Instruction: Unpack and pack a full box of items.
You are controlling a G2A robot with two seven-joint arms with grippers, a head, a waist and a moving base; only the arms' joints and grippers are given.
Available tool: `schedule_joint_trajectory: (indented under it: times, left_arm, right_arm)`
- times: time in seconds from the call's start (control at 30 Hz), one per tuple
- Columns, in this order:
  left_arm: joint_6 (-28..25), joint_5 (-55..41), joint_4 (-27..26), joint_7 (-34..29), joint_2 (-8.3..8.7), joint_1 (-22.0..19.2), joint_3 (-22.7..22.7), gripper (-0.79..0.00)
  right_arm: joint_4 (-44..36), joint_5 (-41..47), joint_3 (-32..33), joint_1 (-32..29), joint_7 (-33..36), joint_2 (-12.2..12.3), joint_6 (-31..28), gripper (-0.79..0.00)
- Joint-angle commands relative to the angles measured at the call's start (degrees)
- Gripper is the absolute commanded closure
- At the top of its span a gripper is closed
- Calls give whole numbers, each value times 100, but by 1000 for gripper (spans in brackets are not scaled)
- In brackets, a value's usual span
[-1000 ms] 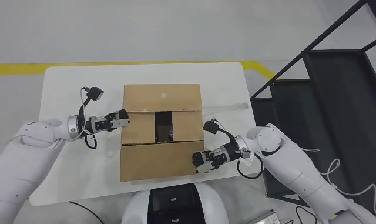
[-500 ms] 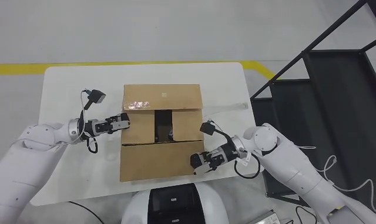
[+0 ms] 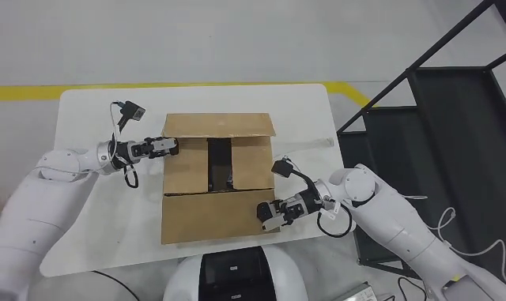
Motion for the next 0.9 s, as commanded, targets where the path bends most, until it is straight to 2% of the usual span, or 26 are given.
schedule_joint_trajectory:
  times: [0.0, 0.1, 0.17, 0.33, 0.67, 0.87]
  left_arm:
    - [-2, -43, 14, 3, -57, -149, 49, -785]
    - [-125, -120, 128, 126, -166, -416, 115, -785]
    - [-280, 119, 408, 285, -245, -665, 171, -785]
    - [-595, 727, 775, 898, -565, -1217, 560, -785]
    - [-723, 1546, 2045, 2218, -1292, -2096, 1281, -785]
    - [-397, 2366, 2922, 2899, -1713, -2522, 1693, -785]
  right_arm:
    - [6, 5, -11, 5, -12, 4, -12, -785]
    - [27, 6, -18, 11, -39, 12, -39, -785]
    - [45, 11, -17, 12, -61, 16, -60, -785]
    - [28, -6, 23, -19, -105, 43, -105, -785]
    - [-16, -13, 181, -211, -183, 119, -183, -785]
    - [-49, -36, 240, -277, -206, 144, -205, -785]
